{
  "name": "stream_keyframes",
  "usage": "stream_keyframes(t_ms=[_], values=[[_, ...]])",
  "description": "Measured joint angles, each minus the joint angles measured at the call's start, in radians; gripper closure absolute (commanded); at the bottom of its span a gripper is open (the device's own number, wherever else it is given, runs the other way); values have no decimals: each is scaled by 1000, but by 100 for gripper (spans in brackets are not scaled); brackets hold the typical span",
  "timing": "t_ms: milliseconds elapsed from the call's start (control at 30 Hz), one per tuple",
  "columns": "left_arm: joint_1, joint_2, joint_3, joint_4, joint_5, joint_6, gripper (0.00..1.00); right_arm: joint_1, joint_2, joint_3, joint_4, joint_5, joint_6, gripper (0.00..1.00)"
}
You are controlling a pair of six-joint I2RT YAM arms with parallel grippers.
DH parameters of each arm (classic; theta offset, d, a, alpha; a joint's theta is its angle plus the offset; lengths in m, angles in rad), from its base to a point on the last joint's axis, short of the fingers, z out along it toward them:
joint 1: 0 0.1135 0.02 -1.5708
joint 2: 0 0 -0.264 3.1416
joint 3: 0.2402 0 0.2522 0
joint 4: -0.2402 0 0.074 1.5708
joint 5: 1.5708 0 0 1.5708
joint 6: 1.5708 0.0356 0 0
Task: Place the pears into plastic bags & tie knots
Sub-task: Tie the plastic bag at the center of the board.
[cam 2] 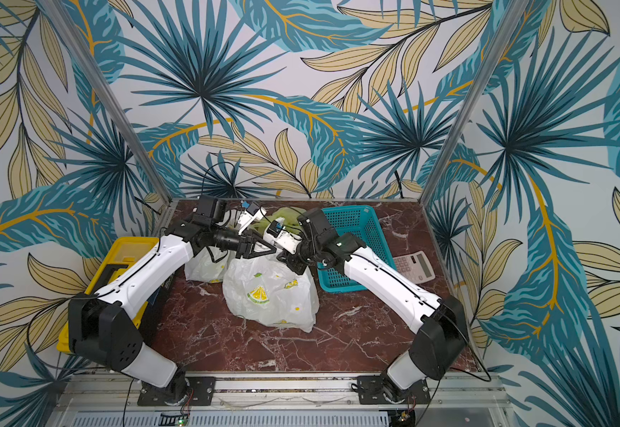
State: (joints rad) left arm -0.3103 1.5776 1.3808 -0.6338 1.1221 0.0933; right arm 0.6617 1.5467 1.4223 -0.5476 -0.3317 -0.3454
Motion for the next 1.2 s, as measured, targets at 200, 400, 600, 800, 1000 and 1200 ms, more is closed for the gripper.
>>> stream_keyframes(t_ms=[200, 400, 600, 800, 1000, 1200], values=[[5, 9, -1, -1, -64, 10, 91, -68, -42, -5, 24, -52, 200, 43], [-7, -5, -20, -2, -175, 35, 89, -160, -82, -3, 158, -130, 580, 37], [-27, -17, -21, -2, -230, 49, 88, -153, -13, 33, 277, -181, 853, 36], [-34, -27, -21, -2, -253, 55, 88, -152, 75, 137, 272, -207, 933, 66], [-33, -27, -21, -2, -275, 44, 87, -152, 76, 154, 217, -208, 902, 73], [-31, -27, -21, -2, -277, 32, 87, -152, 76, 154, 152, -208, 871, 64]])
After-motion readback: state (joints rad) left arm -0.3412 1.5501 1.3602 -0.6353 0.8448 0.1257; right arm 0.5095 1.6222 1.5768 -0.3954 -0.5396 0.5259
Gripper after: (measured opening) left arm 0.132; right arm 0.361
